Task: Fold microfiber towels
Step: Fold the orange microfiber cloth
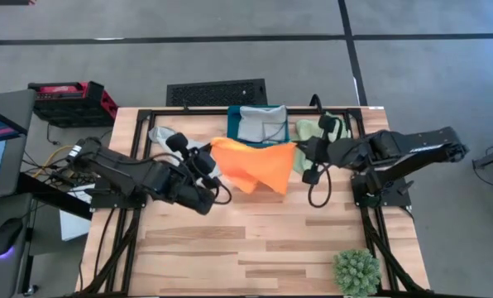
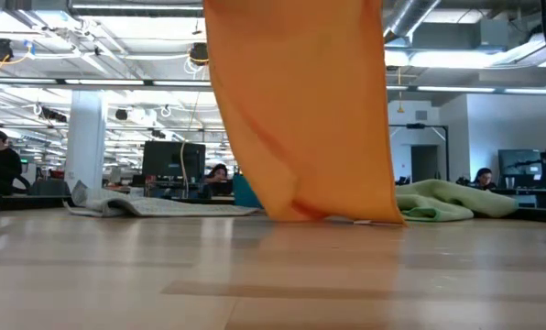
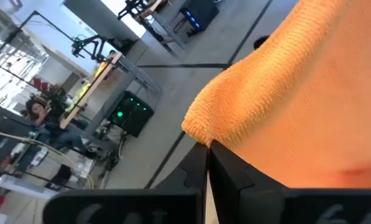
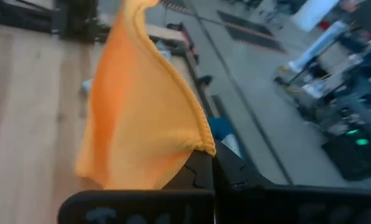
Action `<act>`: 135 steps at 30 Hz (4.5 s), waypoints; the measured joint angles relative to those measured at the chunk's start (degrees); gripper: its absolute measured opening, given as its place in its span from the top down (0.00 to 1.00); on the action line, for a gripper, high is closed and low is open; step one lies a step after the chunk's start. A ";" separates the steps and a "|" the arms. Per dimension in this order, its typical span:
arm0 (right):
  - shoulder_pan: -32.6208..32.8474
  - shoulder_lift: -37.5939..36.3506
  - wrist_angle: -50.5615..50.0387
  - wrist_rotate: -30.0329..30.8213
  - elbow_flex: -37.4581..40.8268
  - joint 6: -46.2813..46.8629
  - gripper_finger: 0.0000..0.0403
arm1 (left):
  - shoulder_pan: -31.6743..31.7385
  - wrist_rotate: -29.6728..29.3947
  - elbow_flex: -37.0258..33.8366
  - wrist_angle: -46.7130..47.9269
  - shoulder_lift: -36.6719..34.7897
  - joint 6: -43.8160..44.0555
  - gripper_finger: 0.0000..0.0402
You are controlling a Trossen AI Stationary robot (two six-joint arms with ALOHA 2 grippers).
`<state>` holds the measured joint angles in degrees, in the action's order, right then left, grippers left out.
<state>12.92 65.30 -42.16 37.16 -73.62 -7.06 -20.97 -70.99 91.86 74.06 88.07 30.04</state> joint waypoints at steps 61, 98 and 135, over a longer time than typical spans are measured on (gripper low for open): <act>29.49 39.28 -1.85 -20.81 -2.93 38.19 0.98 | -23.16 46.46 6.22 -0.58 29.36 22.97 1.00; 11.07 39.95 -17.83 -0.79 -0.58 37.26 0.98 | -11.53 38.91 4.75 16.05 30.65 41.55 1.00; -5.71 40.00 -12.89 -2.68 0.91 28.90 0.71 | 4.68 35.74 -3.29 16.02 30.69 33.35 0.85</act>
<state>7.20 105.30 -55.05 34.48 -72.71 21.84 -16.28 -35.24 88.58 90.08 118.76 63.39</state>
